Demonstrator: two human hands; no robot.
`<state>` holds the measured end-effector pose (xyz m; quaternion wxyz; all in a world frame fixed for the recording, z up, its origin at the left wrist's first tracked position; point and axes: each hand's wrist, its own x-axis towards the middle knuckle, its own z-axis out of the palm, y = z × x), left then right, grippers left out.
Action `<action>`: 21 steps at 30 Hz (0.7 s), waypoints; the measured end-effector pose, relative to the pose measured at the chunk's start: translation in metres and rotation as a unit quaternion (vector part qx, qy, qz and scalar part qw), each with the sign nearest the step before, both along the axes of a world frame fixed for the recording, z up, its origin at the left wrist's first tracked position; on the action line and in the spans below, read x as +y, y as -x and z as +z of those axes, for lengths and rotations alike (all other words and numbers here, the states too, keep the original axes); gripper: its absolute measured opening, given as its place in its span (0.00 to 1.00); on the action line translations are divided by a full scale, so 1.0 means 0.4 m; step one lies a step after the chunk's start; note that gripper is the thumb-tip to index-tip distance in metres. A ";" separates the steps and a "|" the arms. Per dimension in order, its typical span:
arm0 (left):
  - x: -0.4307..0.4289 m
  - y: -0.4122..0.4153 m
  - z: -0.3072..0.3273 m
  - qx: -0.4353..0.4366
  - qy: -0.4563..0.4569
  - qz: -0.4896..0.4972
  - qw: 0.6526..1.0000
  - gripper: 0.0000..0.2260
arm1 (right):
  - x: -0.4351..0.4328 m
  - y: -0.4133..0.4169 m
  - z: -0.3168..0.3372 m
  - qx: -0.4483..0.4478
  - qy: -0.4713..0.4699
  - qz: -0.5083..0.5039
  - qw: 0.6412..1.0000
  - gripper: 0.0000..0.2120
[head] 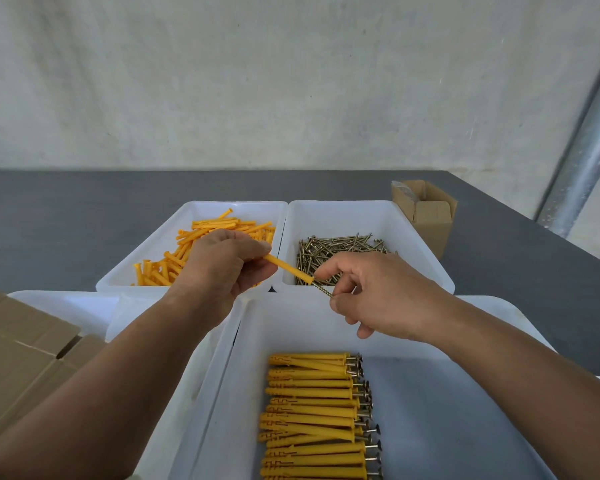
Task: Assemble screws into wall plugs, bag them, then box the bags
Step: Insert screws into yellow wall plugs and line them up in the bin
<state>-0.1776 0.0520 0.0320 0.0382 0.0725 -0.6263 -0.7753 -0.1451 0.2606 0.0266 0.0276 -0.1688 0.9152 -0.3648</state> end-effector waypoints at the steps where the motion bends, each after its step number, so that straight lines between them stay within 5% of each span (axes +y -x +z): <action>1: 0.001 0.000 0.000 -0.001 0.001 -0.002 1.000 0.04 | 0.000 -0.001 0.000 0.003 -0.002 -0.002 1.000 0.18; 21: 0.025 -0.018 -0.001 0.013 0.037 -0.075 0.996 0.08 | -0.007 -0.005 0.006 0.020 -0.002 -0.008 1.000 0.12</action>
